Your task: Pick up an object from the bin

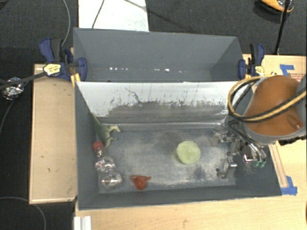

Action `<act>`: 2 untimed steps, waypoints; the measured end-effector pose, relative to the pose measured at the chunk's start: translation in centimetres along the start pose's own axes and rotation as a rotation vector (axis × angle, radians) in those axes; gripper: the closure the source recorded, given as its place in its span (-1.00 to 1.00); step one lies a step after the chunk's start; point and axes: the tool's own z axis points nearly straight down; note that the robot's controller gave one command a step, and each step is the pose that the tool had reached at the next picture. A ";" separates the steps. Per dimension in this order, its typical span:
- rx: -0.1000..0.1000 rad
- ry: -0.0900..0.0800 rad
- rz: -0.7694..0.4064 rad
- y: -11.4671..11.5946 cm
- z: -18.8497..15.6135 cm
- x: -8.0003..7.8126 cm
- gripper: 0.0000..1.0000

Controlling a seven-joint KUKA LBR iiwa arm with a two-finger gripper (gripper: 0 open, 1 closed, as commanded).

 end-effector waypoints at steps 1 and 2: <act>0.000 0.000 0.000 0.0 0.0 0.0 -1.00; 0.001 -0.008 -0.041 5.0 5.5 0.1 -1.00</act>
Offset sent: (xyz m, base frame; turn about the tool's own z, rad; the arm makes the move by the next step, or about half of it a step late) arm -0.0044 0.0727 -0.0811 -0.0659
